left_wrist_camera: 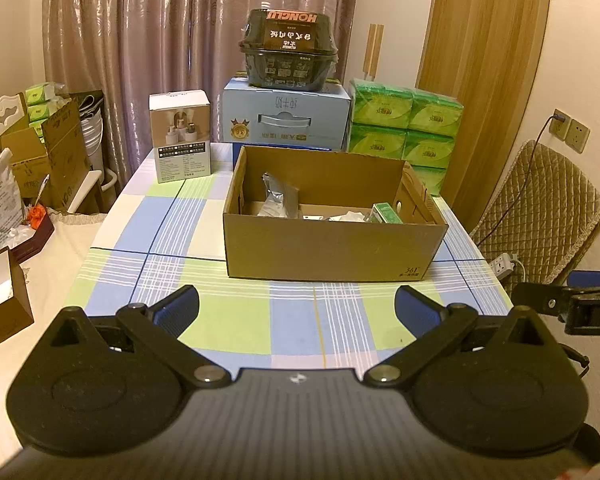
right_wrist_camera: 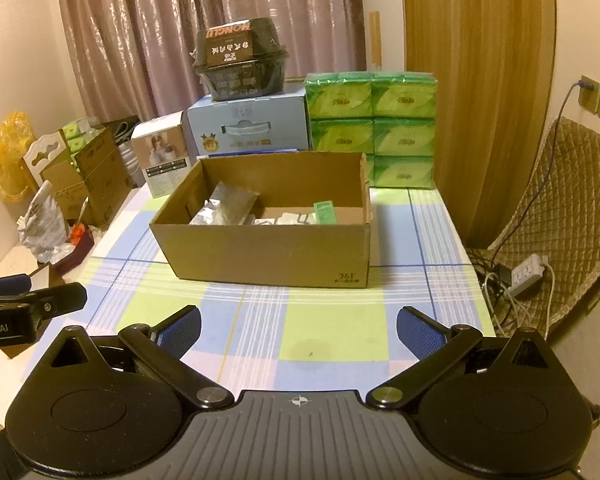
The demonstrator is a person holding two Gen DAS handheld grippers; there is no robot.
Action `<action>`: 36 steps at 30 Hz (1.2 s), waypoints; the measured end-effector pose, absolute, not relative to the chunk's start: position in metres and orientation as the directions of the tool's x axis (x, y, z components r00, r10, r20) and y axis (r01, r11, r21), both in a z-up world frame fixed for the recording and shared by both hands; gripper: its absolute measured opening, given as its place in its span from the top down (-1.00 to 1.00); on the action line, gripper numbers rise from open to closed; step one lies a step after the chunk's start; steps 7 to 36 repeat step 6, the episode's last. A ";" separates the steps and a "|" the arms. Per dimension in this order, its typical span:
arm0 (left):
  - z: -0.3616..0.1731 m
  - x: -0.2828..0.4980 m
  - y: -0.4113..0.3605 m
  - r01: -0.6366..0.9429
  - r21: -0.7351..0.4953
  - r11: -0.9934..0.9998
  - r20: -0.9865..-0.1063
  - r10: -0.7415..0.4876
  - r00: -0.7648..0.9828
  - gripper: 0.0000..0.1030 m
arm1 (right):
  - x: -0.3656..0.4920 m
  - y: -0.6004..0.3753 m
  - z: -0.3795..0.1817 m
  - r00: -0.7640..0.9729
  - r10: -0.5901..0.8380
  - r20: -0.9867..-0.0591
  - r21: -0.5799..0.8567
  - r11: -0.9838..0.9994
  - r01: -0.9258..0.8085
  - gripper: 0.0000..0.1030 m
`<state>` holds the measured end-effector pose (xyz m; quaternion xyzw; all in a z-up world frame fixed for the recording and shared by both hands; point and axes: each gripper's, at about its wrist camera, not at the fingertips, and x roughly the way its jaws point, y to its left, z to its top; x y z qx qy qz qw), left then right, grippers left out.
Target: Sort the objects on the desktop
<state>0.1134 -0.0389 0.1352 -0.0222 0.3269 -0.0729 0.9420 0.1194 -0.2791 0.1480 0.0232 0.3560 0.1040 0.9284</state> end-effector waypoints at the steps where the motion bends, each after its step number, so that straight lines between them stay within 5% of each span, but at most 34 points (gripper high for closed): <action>1: 0.135 0.114 -0.039 0.123 -0.090 0.988 -0.613 -0.152 0.775 -0.99 | 0.119 -0.278 0.148 0.725 0.209 -0.656 0.116 0.977 -0.177 -0.97; 36: 0.135 0.113 -0.036 0.132 -0.113 0.985 -0.600 -0.173 0.781 -0.99 | 0.120 -0.277 0.144 0.724 0.203 -0.660 0.113 0.979 -0.172 -0.97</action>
